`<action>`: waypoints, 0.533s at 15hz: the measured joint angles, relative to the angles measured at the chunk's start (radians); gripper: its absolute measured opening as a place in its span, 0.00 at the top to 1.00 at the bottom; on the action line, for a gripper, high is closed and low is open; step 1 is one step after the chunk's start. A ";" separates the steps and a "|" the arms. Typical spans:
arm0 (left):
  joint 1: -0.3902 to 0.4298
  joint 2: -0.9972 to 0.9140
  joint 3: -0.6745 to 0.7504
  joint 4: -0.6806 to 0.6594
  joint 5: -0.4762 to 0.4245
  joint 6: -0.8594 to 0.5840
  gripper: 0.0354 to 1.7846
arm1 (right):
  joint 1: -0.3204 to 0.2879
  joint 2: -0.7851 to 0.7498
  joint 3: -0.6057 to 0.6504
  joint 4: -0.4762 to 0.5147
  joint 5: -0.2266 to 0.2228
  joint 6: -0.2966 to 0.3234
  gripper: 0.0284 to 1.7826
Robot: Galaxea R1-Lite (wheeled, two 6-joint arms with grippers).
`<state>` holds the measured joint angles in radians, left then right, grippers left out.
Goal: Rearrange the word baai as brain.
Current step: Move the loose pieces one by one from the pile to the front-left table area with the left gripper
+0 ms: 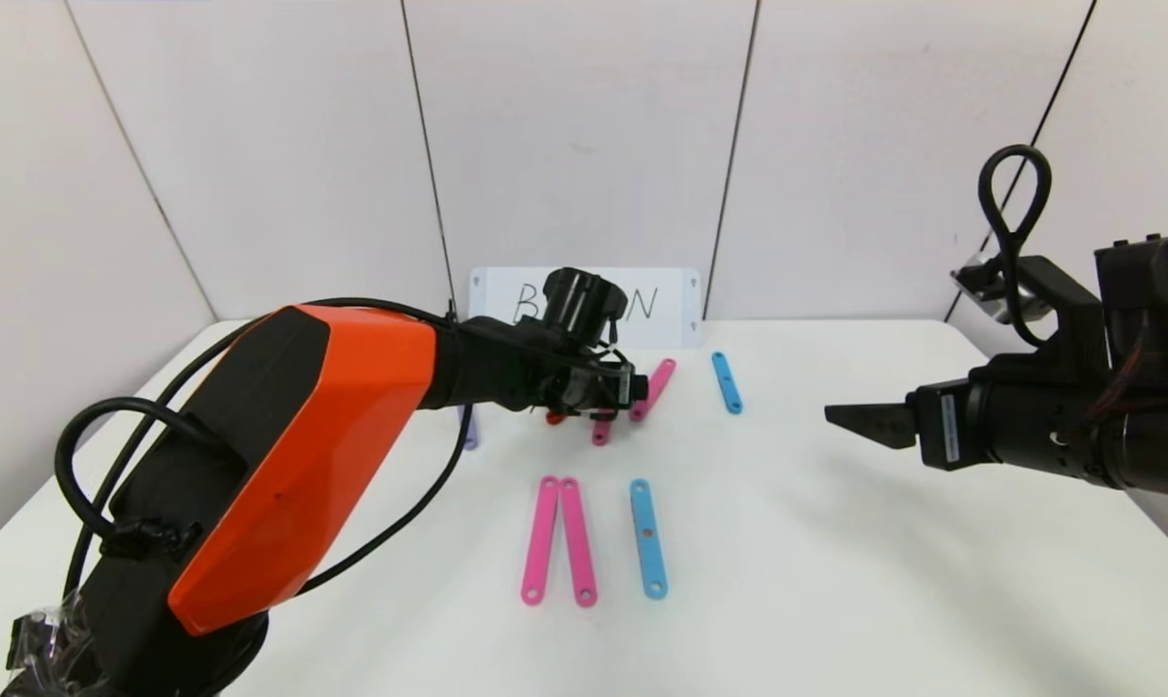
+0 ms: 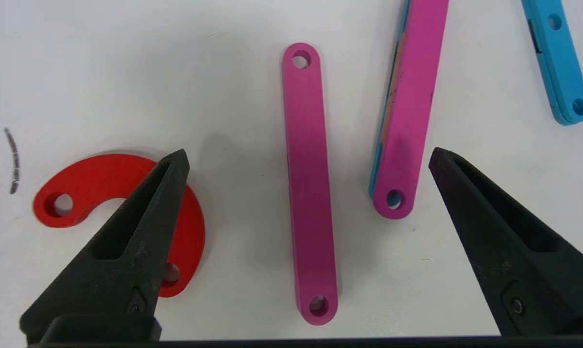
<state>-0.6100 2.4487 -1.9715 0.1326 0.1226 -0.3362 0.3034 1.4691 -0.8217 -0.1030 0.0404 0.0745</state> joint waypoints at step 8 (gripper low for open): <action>0.141 -0.146 0.061 0.037 0.041 0.154 0.03 | -0.001 -0.002 0.000 0.000 0.000 0.001 0.03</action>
<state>-0.4685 2.3028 -1.9104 0.1698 0.1634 -0.1817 0.3026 1.4672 -0.8221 -0.1034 0.0404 0.0760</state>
